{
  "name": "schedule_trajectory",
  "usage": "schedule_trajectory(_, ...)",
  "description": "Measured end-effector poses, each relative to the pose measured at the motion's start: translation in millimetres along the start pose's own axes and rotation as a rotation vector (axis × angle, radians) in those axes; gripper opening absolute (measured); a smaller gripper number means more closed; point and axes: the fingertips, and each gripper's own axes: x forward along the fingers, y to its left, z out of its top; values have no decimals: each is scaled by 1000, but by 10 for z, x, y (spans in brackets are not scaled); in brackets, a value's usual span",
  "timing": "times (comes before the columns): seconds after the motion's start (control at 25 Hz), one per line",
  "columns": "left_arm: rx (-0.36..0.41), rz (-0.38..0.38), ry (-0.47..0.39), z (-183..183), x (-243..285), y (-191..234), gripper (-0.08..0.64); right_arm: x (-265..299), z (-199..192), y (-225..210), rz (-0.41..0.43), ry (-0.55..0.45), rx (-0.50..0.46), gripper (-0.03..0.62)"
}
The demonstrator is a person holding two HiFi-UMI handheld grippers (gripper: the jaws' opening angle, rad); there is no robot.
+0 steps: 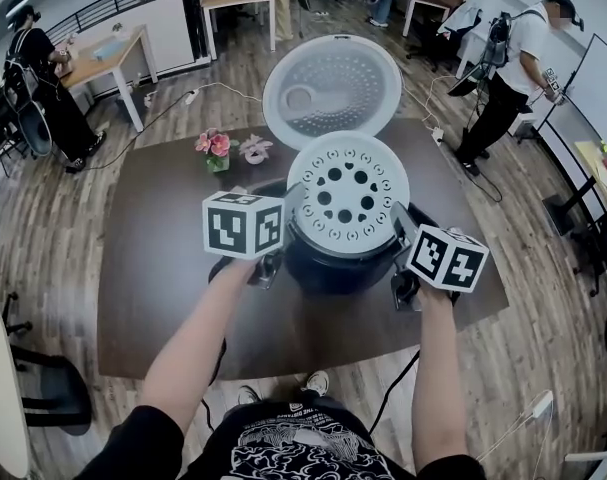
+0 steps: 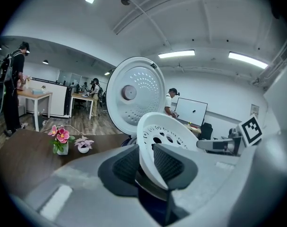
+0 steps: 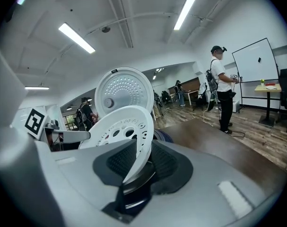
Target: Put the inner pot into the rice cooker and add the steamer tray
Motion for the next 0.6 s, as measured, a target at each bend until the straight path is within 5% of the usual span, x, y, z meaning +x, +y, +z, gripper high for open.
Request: schedule_trajectory(0.6, 37, 42, 53, -102, 50, 147, 139, 183, -34, 35, -82, 36, -172, 124)
